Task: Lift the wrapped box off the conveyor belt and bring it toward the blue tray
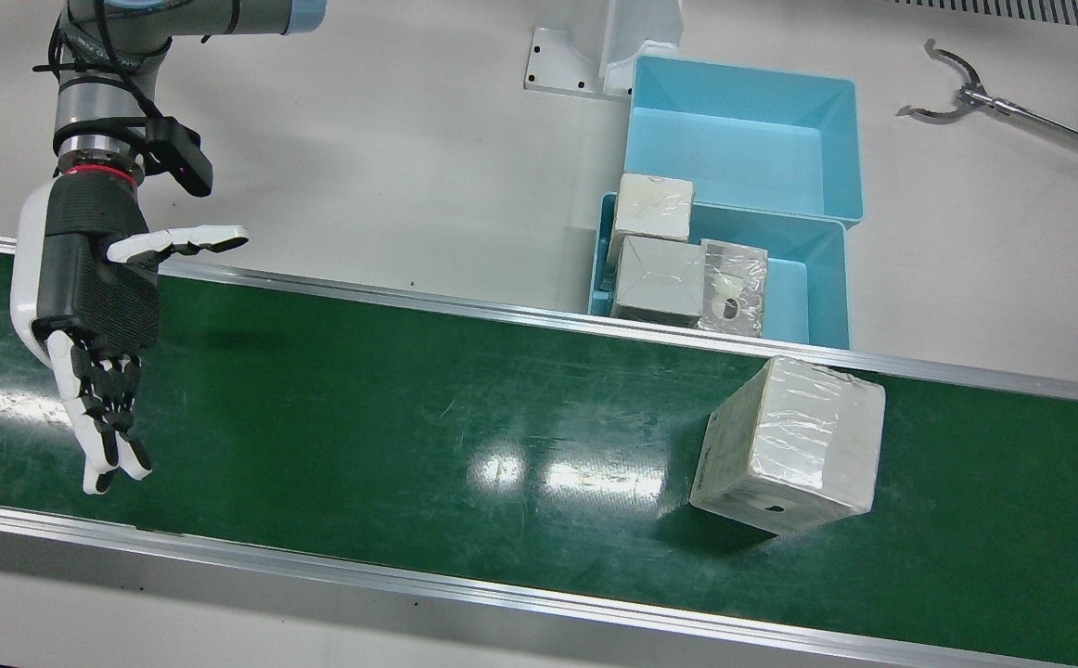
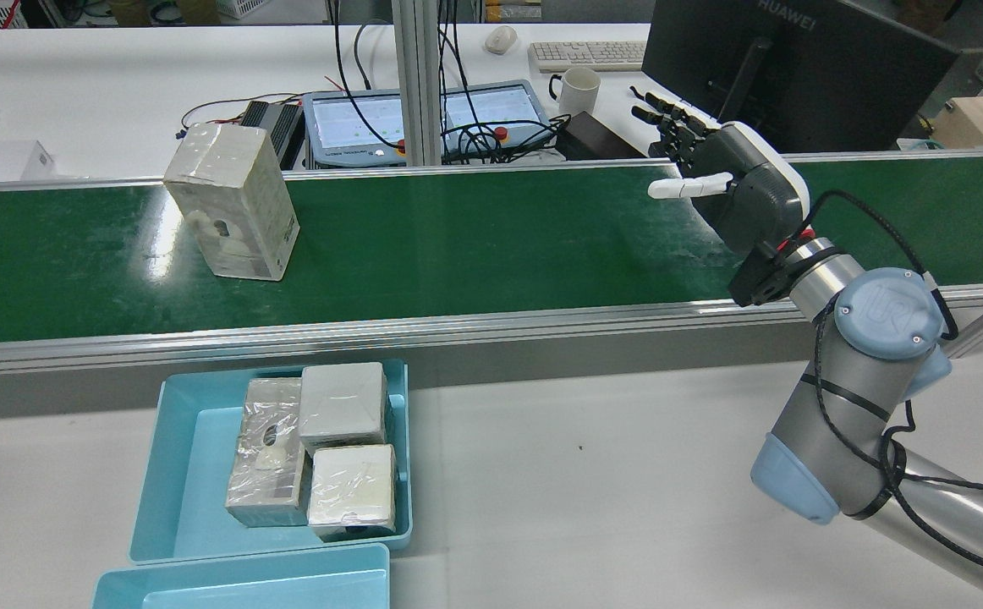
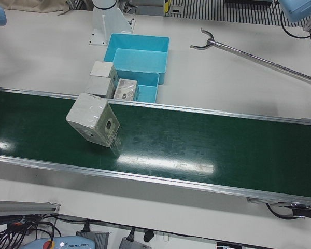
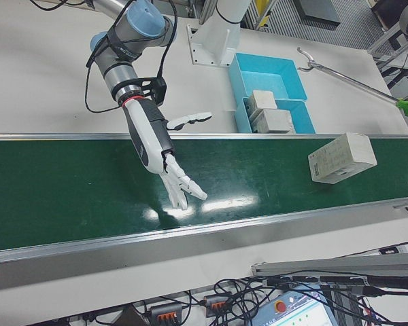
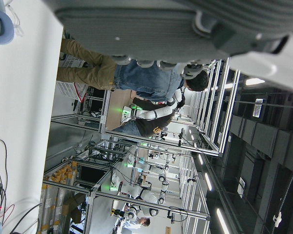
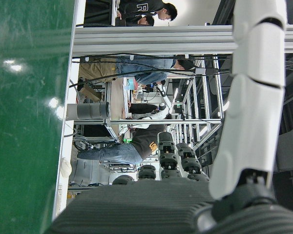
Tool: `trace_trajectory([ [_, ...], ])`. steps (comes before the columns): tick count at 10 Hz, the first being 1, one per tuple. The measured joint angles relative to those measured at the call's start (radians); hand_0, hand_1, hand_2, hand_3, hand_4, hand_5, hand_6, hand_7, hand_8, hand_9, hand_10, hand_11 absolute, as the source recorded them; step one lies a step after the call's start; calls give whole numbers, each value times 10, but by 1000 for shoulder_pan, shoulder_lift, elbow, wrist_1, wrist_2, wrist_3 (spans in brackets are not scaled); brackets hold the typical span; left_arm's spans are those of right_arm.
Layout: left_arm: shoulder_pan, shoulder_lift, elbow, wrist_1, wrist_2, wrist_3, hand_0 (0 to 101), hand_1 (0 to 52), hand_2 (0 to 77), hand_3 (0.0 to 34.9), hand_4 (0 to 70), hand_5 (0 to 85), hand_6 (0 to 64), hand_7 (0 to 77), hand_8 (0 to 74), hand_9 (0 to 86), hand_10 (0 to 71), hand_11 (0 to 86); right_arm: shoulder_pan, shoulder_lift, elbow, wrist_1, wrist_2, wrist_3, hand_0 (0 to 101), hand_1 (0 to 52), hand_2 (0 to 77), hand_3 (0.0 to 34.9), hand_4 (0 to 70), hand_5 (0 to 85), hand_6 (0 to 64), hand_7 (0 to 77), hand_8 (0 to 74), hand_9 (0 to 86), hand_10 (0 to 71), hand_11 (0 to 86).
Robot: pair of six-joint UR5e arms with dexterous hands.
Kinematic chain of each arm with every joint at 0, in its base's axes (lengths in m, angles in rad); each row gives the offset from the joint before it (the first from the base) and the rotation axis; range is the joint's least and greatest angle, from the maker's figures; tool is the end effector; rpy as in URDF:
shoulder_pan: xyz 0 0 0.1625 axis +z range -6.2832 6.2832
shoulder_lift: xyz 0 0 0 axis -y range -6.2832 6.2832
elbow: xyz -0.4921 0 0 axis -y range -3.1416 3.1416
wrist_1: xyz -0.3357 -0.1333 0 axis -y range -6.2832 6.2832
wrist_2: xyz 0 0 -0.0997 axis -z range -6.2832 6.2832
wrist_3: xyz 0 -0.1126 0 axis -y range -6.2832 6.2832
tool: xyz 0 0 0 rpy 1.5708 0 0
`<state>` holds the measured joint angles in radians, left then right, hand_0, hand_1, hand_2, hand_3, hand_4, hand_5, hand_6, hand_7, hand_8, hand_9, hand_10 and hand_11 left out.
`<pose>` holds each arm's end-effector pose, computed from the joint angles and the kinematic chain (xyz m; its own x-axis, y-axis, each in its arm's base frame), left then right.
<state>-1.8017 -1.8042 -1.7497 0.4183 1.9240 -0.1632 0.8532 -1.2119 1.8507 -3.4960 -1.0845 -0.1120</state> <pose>-0.2123 -0.4909 0.6071 -0.9791 -0.1194 0.1645 -0.1626 -0.0256 -0.9864 -0.2320 -0.5486 0.4909 -0.9756 0.2182 -0.0230 0.0759 0.2373 -0.9685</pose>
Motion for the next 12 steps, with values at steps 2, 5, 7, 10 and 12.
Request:
trace_trajectory([
  [2,0,0,0,0,0,0,0,0,5,0,5,11,5,5,5,5,5,0,0,0,2,0,0,0,464,120,93,0,76,82,33,131,16,33,0,11],
  [5,0,0,0,0,0,0,0,0,5,0,0,11,0,5,5,5,5,5,-7,0,-3,1,0,0,464,115,98,0,76,82,33,131,16,33,0,11],
  [7,0,0,0,0,0,0,0,0,11,0,0,11,5,5,5,5,0,5,-20,6,-9,1,1,-1,463,120,93,0,87,82,33,142,16,38,0,11],
  [10,0,0,0,0,0,0,0,0,11,0,5,11,5,5,5,5,0,5,-41,37,-21,0,2,-5,465,104,60,8,65,76,33,142,16,38,0,11],
  [12,0,0,0,0,0,0,0,0,11,0,5,11,5,5,5,5,5,0,-44,60,-29,0,3,-7,465,104,60,8,65,76,33,142,16,38,0,11],
])
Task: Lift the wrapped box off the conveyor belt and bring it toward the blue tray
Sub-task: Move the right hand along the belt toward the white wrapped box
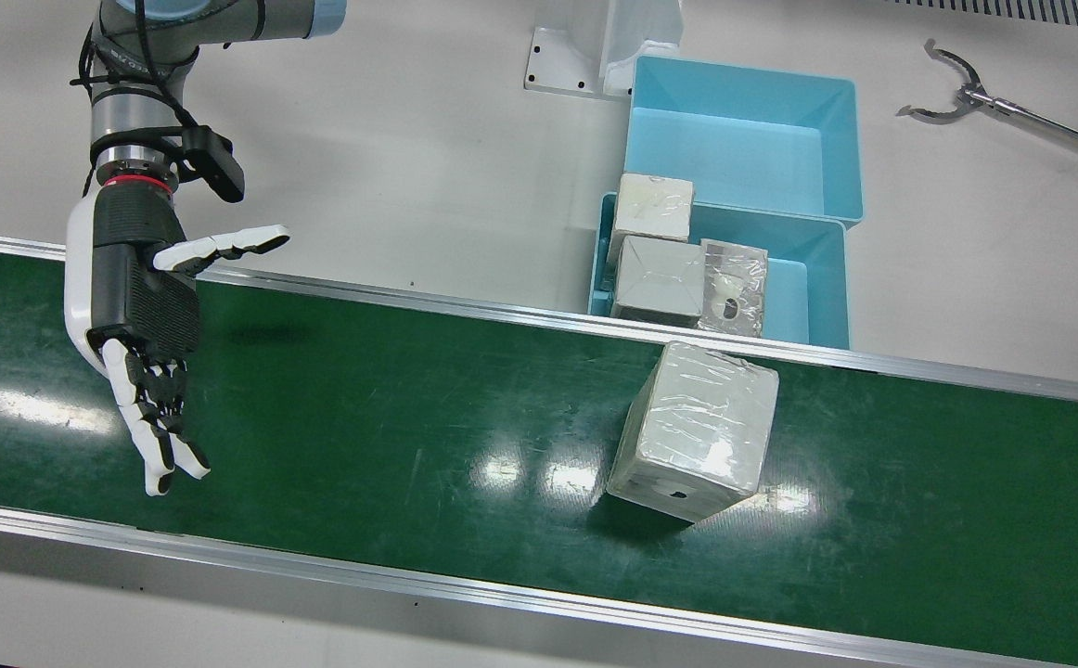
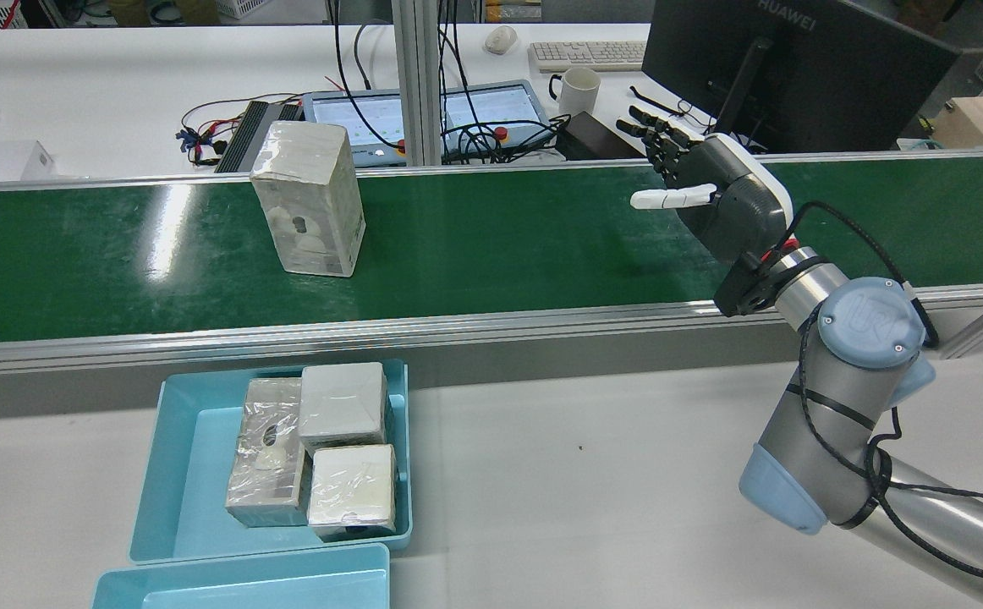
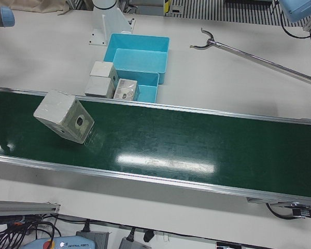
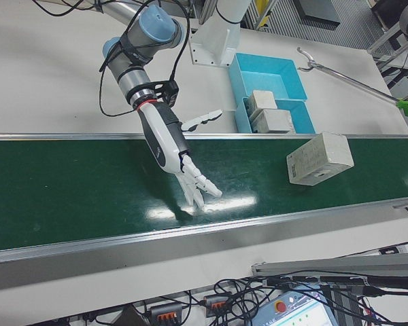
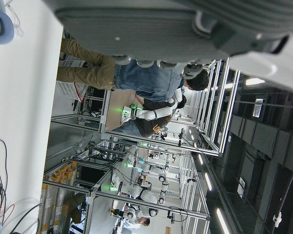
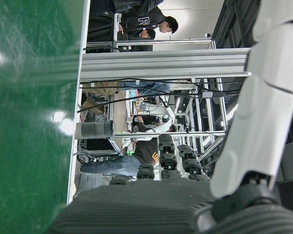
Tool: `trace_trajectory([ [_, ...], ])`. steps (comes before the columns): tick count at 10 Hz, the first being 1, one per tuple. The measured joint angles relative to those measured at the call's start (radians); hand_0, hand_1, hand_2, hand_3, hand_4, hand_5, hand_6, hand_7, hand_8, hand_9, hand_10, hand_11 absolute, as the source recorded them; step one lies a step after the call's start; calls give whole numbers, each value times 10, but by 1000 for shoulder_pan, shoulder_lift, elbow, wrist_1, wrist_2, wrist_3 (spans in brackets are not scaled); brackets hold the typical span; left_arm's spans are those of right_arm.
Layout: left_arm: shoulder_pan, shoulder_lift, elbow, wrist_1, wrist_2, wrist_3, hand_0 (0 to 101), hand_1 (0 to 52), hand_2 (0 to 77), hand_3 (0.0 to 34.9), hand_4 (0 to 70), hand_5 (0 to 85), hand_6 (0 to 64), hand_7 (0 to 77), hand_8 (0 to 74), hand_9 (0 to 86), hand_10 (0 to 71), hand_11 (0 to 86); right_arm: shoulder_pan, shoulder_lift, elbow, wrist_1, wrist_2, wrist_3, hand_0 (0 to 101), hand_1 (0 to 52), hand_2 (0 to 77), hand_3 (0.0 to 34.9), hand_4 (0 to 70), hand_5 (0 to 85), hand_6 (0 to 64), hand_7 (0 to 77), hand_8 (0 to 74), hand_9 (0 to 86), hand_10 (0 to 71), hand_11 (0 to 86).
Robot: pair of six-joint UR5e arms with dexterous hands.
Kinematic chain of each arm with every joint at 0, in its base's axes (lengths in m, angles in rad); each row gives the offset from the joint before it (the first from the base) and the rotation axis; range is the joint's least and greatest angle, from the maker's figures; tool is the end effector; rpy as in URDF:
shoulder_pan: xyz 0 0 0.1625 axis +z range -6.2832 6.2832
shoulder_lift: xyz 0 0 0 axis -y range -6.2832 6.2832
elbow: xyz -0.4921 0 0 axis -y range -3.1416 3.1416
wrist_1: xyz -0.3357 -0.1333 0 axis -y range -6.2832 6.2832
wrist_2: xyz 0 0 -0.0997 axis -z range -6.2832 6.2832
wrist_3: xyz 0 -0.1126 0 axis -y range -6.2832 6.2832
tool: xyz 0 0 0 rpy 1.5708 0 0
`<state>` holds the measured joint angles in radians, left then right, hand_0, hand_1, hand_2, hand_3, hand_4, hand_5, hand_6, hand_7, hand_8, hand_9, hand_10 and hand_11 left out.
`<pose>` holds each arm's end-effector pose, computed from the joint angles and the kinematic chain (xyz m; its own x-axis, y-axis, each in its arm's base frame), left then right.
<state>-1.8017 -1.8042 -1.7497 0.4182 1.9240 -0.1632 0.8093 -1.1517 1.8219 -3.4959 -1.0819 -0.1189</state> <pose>-0.2123 -0.4909 0.6071 -0.9791 -0.1194 0.1645 -0.1626 -0.0255 -0.9864 -0.2715 -0.5546 0.4674 -0.9658 0.2574 -0.0321 0.1005 0.2572 -0.9611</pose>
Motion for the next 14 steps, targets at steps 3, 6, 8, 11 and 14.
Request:
trace_trajectory([
  [3,0,0,0,0,0,0,0,0,11,0,0,11,5,5,5,5,0,5,-2,13,-4,0,0,-1,443,104,65,15,65,82,33,136,16,38,0,11],
  [6,0,0,0,0,0,0,0,0,11,0,5,11,5,5,5,5,0,5,-2,16,-4,0,-1,-1,455,98,76,10,71,76,44,136,16,38,0,11],
  [8,0,0,0,0,0,0,0,0,11,0,5,11,0,5,5,5,0,5,-6,16,-3,0,-1,-1,455,98,76,11,76,76,44,136,16,38,0,11],
  [11,0,0,0,0,0,0,0,0,11,0,5,11,5,5,5,0,0,0,-17,31,-7,-2,0,-2,465,125,104,1,87,93,44,147,27,38,0,11],
  [14,0,0,0,0,0,0,0,0,11,0,5,11,5,5,5,0,0,5,-22,62,-43,0,-1,-1,464,125,104,0,76,82,44,147,27,38,0,11],
])
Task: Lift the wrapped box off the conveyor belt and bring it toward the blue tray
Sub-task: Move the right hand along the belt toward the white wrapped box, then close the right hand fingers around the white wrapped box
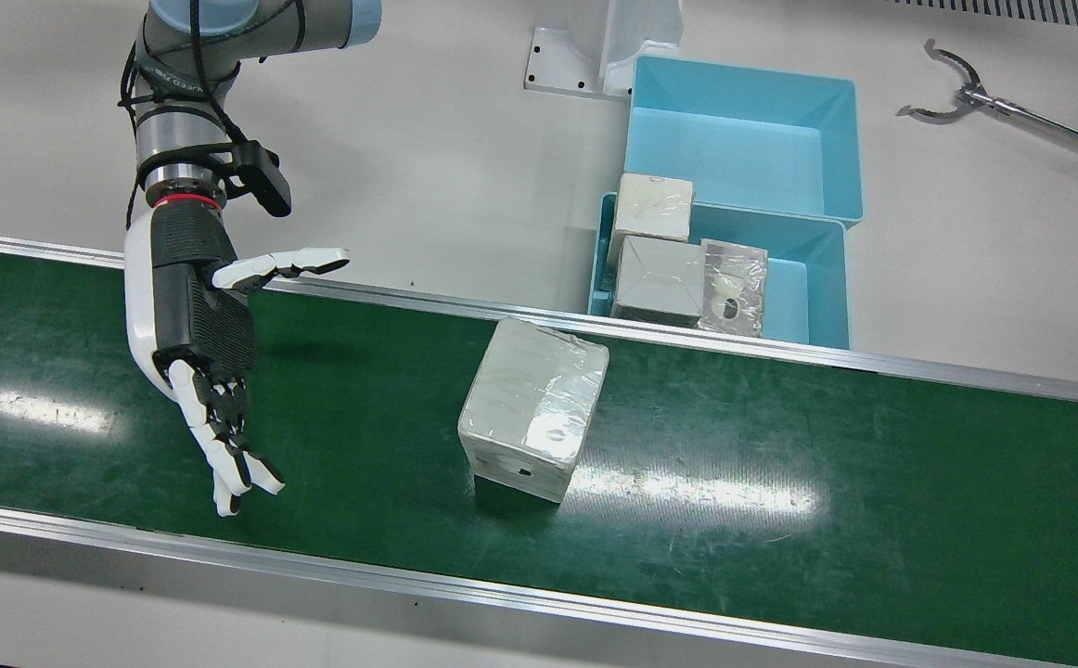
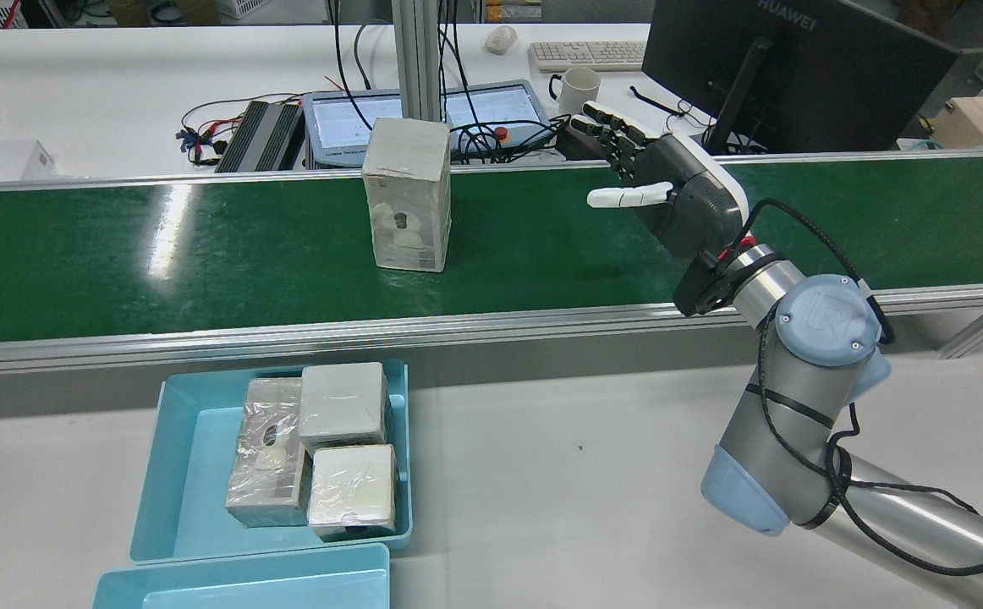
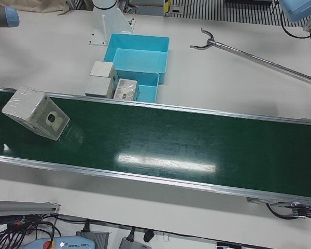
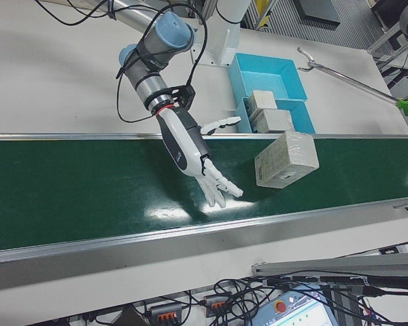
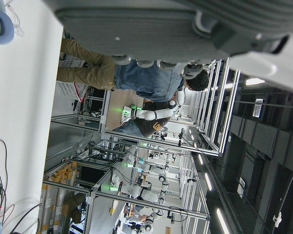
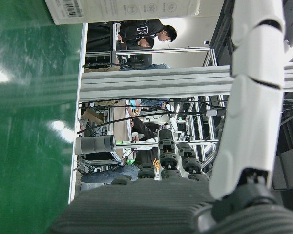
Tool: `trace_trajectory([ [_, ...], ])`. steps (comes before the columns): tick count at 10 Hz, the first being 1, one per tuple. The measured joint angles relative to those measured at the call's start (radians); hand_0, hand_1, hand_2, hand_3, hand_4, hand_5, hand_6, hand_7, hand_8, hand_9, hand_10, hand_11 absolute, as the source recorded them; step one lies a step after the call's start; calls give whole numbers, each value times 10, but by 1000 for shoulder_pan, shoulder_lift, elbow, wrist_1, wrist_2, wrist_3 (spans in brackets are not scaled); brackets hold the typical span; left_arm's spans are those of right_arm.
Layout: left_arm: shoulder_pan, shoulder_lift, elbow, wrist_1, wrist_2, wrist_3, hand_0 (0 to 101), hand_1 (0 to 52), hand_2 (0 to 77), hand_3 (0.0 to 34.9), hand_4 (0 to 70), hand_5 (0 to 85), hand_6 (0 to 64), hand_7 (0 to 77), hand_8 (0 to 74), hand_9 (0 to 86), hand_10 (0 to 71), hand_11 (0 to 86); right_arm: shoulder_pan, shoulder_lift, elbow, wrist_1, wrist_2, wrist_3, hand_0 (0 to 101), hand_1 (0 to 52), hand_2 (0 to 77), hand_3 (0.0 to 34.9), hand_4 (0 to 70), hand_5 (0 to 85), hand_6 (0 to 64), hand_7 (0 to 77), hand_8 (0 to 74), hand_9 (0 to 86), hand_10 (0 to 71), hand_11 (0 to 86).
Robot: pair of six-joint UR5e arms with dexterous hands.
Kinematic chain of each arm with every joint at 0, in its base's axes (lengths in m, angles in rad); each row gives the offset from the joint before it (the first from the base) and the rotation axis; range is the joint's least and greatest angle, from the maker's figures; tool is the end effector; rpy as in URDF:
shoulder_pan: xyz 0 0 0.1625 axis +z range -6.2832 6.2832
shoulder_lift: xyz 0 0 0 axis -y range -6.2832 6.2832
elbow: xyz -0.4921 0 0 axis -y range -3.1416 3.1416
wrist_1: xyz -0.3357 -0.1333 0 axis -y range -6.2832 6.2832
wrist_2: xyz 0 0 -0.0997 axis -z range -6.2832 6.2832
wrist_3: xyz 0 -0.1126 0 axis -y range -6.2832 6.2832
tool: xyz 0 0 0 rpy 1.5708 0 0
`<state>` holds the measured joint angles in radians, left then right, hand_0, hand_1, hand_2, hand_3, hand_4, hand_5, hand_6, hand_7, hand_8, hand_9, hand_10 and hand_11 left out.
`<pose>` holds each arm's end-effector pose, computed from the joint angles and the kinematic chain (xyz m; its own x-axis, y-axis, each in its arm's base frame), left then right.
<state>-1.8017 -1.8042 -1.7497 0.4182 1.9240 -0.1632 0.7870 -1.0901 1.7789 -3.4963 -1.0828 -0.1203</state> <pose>-0.2123 -0.4909 0.6071 -0.9791 -0.1194 0.1645 -0.1626 -0.0255 -0.9864 -0.3012 -0.5658 0.4470 -0.9593 0.2798 -0.0393 0.1172 0.2677 -0.9563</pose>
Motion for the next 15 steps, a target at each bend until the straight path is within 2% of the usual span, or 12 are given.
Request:
trace_trajectory([
  [6,0,0,0,0,0,0,0,0,5,0,5,11,5,5,5,0,5,5,-26,48,-49,-2,2,-1,463,136,98,2,76,82,44,153,22,38,0,11],
  [7,0,0,0,0,0,0,0,0,5,0,0,11,5,5,5,5,5,5,-30,55,-53,-2,2,-1,463,136,98,14,76,82,44,147,27,38,0,11],
  [15,0,0,0,0,0,0,0,0,5,0,5,11,0,5,5,0,0,5,-51,70,-83,-3,6,-2,466,125,109,13,76,87,44,147,27,38,0,11],
])
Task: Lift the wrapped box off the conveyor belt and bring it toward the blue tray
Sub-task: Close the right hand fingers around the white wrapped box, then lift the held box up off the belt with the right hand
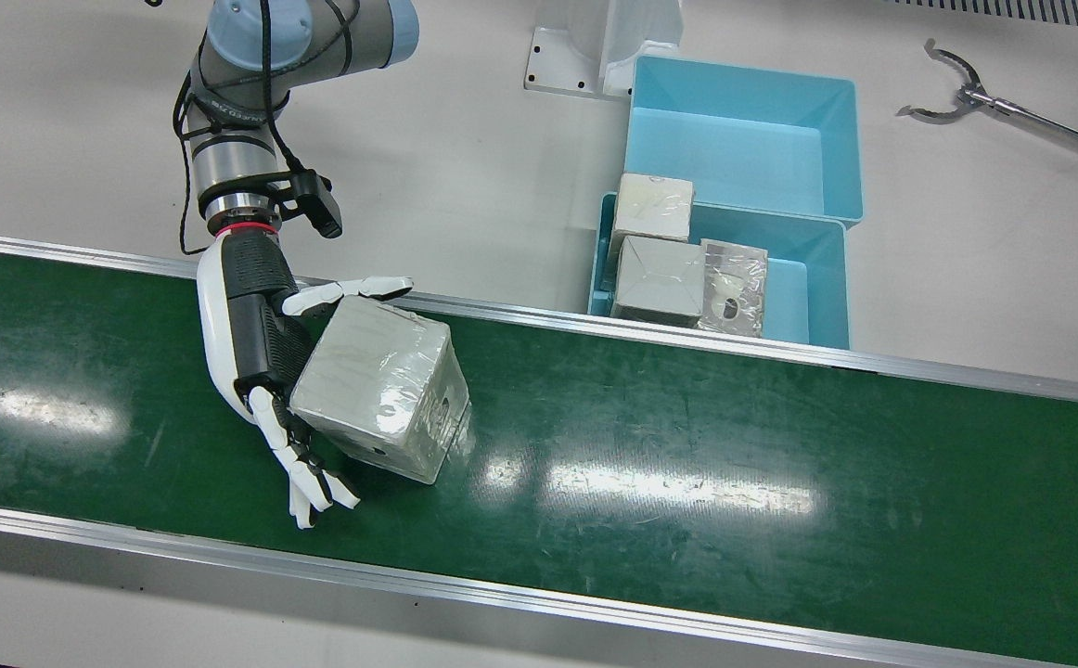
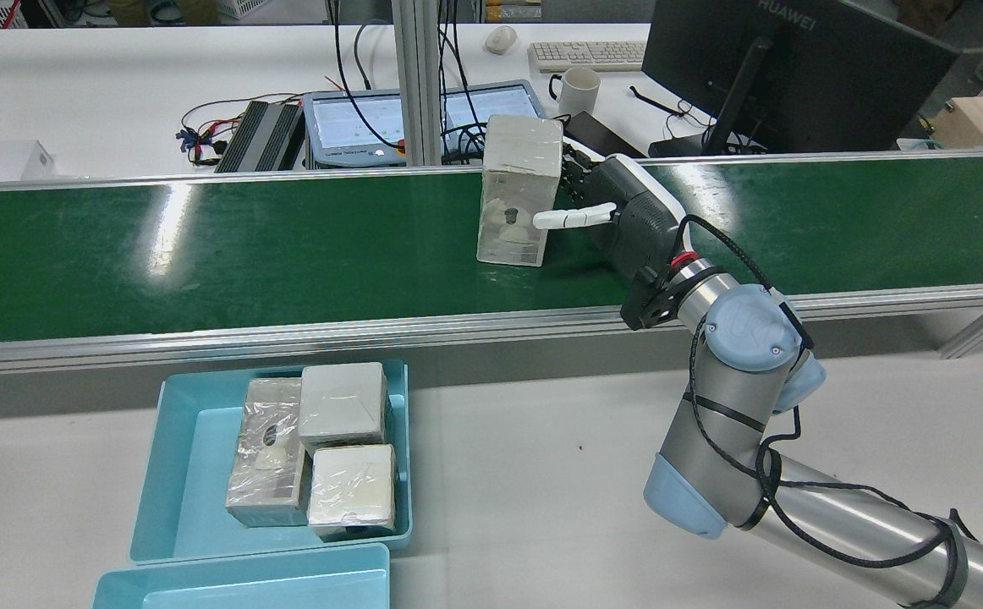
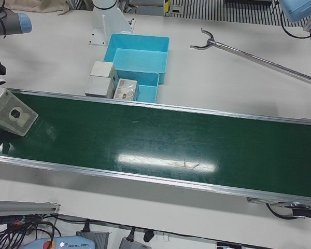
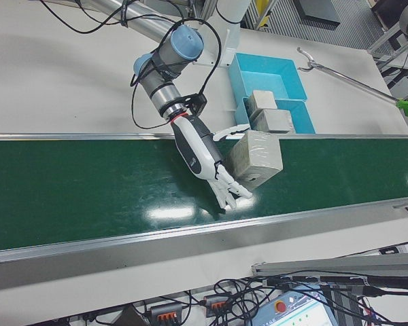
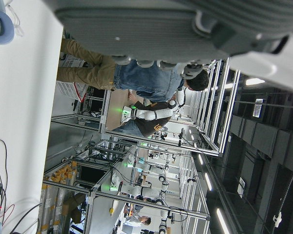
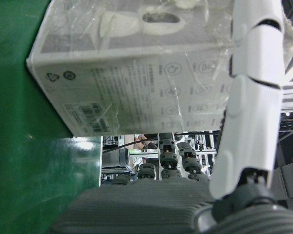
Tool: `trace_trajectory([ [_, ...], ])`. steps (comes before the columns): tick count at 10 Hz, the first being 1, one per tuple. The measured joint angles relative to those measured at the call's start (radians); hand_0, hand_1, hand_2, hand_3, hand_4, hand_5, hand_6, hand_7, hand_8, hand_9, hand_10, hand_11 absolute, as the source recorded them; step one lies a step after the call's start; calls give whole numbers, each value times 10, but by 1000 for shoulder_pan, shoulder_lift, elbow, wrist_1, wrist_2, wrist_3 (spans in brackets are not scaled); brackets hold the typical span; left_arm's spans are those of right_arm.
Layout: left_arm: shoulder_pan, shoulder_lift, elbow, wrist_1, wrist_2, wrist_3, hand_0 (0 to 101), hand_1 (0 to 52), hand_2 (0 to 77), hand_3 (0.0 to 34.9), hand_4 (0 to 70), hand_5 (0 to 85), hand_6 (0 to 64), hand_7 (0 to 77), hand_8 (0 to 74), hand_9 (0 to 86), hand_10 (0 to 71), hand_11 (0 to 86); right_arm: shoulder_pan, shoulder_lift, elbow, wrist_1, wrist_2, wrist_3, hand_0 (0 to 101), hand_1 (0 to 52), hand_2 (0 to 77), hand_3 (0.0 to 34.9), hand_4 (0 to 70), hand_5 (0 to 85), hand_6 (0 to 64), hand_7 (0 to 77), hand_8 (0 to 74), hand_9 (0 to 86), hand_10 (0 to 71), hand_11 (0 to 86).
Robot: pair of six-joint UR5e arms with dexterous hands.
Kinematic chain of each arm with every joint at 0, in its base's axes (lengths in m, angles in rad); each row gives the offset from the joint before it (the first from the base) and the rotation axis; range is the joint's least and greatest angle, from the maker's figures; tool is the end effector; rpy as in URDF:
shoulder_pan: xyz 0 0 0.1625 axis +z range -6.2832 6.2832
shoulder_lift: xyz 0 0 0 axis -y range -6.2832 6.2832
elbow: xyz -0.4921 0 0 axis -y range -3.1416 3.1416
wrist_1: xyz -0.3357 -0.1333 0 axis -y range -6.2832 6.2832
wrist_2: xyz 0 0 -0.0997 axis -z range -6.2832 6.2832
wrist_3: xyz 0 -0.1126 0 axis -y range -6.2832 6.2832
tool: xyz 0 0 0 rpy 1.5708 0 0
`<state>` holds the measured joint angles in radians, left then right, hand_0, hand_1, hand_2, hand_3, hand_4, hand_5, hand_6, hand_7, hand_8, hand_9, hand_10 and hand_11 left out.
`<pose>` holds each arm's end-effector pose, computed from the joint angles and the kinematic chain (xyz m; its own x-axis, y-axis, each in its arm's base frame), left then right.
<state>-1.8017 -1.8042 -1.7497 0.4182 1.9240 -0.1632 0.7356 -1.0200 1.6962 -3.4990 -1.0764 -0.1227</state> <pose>-0.2123 -0.4909 0.6071 -0.9791 -0.1194 0.1645 -0.1626 -0.0255 -0.9864 -0.3527 -0.5711 0.4353 -0.9463 0.3219 -0.0314 0.1174 0.2516 -0.9607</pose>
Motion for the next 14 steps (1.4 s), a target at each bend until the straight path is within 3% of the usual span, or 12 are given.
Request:
trace_trajectory([
  [4,0,0,0,0,0,0,0,0,11,0,5,11,5,5,5,0,0,0,-2,10,-4,0,0,-1,465,136,109,13,82,87,38,147,27,38,0,11],
  [5,0,0,0,0,0,0,0,0,11,0,5,11,0,5,5,0,0,0,-1,11,-4,-2,2,-2,538,262,175,0,120,191,104,235,71,120,0,11],
  [6,0,0,0,0,0,0,0,0,11,0,0,11,5,5,5,0,5,5,-1,11,-4,-5,4,-2,554,218,278,1,262,316,213,344,251,273,175,11],
  [8,0,0,0,0,0,0,0,0,11,0,0,11,5,5,5,0,5,5,1,12,-3,-11,7,-3,554,218,278,1,262,316,213,344,251,273,175,11],
  [9,0,0,0,0,0,0,0,0,5,0,5,11,5,5,5,0,0,5,4,12,3,-14,7,-4,476,49,398,2,131,518,273,398,393,398,360,114],
  [10,0,0,0,0,0,0,0,0,5,0,5,11,5,5,5,5,5,5,7,13,24,-27,7,-5,449,33,404,0,136,551,305,436,447,453,453,218],
  [11,0,0,0,0,0,0,0,0,5,0,5,11,5,5,5,5,5,5,8,24,53,-50,10,-9,428,16,409,0,147,589,338,469,491,513,589,365],
  [12,0,0,0,0,0,0,0,0,5,0,0,11,5,5,5,5,5,5,2,46,86,-76,14,-20,428,16,409,0,147,589,338,469,491,513,589,365],
  [14,0,0,0,0,0,0,0,0,5,0,5,11,5,5,5,0,5,5,-64,114,149,-127,42,-82,420,16,409,3,153,611,349,485,507,540,616,393],
])
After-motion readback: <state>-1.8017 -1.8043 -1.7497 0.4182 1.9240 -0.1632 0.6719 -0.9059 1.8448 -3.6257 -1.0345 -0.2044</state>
